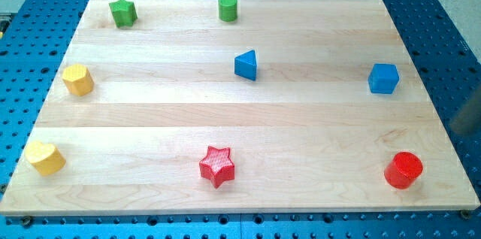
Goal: Slide the red circle to the top right side of the red star
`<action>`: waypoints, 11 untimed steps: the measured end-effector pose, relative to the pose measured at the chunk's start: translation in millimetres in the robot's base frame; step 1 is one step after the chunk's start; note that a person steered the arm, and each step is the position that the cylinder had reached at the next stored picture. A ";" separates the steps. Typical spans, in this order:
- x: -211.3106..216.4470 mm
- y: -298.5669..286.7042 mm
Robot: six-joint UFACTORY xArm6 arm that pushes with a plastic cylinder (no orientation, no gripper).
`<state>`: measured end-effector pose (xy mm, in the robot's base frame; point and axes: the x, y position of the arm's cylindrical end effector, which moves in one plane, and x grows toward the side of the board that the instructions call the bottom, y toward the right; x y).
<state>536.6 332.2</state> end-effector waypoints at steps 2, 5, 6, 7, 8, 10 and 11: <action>59.7 -81.4; 12.6 -183.5; 3.2 -142.3; -1.5 -183.5; 14.5 -283.7; -51.6 -333.8; -59.4 -448.8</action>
